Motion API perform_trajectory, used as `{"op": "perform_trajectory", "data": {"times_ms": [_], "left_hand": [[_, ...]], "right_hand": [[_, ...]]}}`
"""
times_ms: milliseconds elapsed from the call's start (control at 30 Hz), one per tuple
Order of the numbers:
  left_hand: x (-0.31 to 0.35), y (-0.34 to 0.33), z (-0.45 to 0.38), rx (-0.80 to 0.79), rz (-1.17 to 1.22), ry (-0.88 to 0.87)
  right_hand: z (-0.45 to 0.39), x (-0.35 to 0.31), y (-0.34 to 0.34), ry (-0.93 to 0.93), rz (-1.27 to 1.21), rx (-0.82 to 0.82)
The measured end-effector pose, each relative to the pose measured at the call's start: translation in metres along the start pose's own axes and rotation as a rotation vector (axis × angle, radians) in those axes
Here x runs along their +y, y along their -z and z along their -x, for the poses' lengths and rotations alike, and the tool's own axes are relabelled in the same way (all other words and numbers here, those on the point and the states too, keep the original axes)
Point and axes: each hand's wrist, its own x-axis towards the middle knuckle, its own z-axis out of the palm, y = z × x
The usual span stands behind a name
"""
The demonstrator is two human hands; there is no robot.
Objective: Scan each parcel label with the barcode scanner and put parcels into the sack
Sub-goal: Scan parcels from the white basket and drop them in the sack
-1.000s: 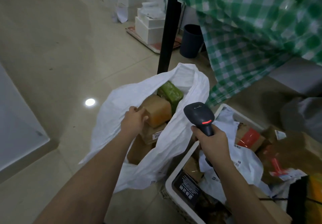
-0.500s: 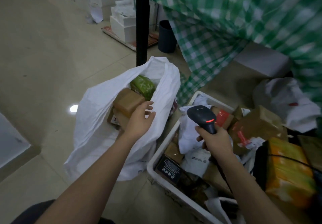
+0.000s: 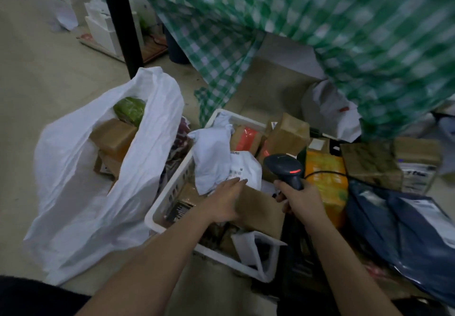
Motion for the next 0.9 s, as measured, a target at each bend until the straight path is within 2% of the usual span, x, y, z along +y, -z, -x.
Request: {"op": "perform_trajectory", "data": {"times_ms": [100, 233, 333, 467, 533, 600, 700, 767, 833, 900], "left_hand": [[0.001, -0.01, -0.011, -0.127, -0.142, 0.006], [-0.008, -0.012, -0.022, -0.105, -0.163, -0.041], [-0.007, -0.002, -0.018, -0.039, 0.048, 0.084], [-0.008, 0.02, 0.004, 0.16, 0.472, 0.305], [-0.011, 0.029, 0.018, 0.236, 0.67, 0.376], [-0.014, 0.036, 0.032, 0.269, 0.817, 0.421], [-0.015, 0.043, 0.056, 0.278, 0.867, 0.447], [-0.016, 0.047, 0.07, 0.351, 0.847, 0.493], [-0.016, 0.05, 0.089, 0.405, 0.798, 0.502], [-0.02, 0.05, 0.107, 0.335, 0.76, 0.455]], "right_hand": [[-0.005, 0.008, 0.007, -0.002, -0.015, 0.004], [-0.007, 0.012, 0.012, -0.001, -0.039, -0.015], [-0.009, 0.013, 0.014, -0.012, -0.08, -0.019], [-0.013, 0.013, 0.012, 0.009, -0.176, 0.05], [-0.011, 0.011, 0.007, 0.034, -0.239, 0.105], [-0.004, 0.004, -0.001, 0.056, -0.297, 0.093], [0.016, -0.008, -0.017, 0.083, -0.301, -0.053], [0.029, -0.01, -0.03, 0.086, -0.249, -0.137], [0.038, -0.009, -0.043, 0.081, -0.209, -0.144], [0.042, -0.008, -0.055, 0.051, -0.191, -0.112]]}}
